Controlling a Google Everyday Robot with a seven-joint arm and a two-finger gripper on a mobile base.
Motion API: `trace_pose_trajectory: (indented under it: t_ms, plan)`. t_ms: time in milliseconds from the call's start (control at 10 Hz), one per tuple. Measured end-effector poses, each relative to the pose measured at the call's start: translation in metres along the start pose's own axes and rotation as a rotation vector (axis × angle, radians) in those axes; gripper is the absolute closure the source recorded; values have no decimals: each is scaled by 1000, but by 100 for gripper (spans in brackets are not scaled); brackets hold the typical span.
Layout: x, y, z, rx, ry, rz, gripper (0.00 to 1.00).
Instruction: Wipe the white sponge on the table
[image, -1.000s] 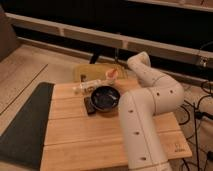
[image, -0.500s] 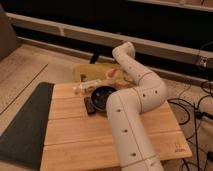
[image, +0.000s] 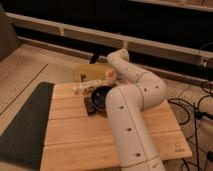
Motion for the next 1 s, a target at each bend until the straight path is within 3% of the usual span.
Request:
trace_pose_trajectory:
  t_ms: [1000]
  plan:
    - [2,5,0,-13,3,4,69]
